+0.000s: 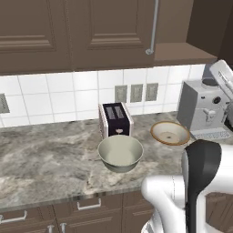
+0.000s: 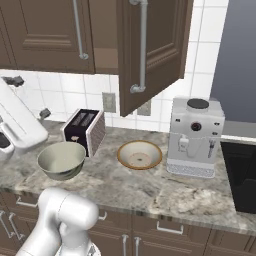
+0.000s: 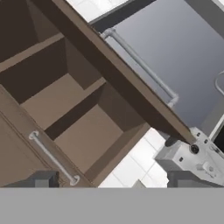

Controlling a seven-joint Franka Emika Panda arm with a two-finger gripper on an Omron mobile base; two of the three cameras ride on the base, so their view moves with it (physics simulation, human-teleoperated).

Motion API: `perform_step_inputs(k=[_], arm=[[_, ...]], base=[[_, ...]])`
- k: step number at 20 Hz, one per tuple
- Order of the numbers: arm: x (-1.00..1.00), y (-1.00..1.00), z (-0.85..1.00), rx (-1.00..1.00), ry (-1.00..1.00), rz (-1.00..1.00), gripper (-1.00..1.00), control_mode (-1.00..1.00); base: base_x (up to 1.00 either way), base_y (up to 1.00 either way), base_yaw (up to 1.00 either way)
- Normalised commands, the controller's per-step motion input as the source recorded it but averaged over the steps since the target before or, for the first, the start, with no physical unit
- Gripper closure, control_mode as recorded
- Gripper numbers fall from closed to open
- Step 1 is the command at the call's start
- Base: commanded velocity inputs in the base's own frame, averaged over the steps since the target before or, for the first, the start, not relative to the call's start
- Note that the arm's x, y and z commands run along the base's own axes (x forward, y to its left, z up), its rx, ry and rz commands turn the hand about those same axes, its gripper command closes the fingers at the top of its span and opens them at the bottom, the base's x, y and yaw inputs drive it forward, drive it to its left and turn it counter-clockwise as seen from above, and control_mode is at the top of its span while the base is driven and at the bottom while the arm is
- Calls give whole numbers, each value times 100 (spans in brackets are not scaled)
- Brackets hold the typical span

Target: Open the cabinet. Pick the bowls from the counter and place them in the cabinet. Then close the cabinet.

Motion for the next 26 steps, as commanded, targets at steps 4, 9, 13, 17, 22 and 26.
perform_step_inputs(k=[4,9,13,17,22,26], arm=[[94,0,0,0,0,-10,-100,-100],[81,-1,0,0,0,-7,-100,-100],[61,0,0,0,6,-5,-100,-100],[41,-18,0,0,1,-1,-100,-100],[27,-62,0,-7,3,-13,-100,-100],[26,-44,0,-8,4,-15,-100,-100]], base=[[0,0,0],[0,0,0],[0,0,0],[0,0,0],[0,0,0],[0,0,0]])
